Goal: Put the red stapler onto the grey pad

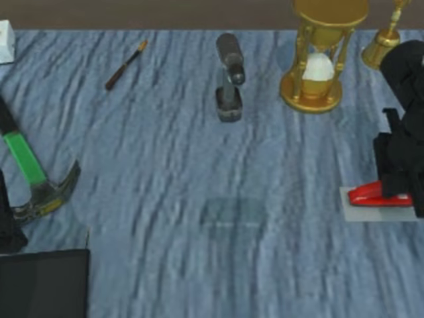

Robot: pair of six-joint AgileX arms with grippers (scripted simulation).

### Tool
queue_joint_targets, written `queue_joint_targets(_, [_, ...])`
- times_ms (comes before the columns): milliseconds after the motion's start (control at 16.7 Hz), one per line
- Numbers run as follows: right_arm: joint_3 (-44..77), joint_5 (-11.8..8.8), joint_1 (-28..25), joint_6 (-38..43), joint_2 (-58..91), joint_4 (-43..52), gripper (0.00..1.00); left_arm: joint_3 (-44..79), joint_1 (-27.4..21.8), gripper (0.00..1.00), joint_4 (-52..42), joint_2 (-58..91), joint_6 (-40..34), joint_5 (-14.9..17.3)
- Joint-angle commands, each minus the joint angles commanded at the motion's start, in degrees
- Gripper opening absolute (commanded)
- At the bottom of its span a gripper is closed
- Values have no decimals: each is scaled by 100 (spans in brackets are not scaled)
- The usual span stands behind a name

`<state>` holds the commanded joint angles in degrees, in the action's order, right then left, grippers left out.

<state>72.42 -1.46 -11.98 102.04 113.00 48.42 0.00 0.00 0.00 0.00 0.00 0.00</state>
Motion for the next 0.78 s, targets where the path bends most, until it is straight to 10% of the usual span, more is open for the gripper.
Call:
queue_joint_targets(120, [0,0,0,0,0,0,0,0,0,100,0,0,0,0])
queue_joint_targets(780, [0,0,0,0,0,0,83,0,0,100,0,0,0,0])
